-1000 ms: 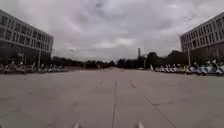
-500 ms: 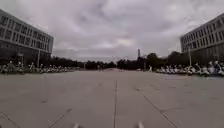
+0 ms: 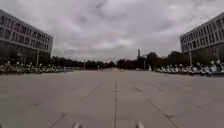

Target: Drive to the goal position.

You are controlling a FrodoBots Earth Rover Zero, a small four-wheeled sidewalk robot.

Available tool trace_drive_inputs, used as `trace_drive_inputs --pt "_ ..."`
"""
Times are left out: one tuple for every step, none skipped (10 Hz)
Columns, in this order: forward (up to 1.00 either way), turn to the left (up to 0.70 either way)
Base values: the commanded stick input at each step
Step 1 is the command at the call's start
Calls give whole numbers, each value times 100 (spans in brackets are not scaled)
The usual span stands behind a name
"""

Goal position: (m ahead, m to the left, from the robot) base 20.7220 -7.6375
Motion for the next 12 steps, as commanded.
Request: trace_drive_inputs --pt "45 0" --pt "45 0" --pt "45 0" --pt "45 0" --pt "45 0" --pt "45 0" --pt "45 0" --pt "45 0" --pt "45 0" --pt "45 0" --pt "45 0" --pt "45 0"
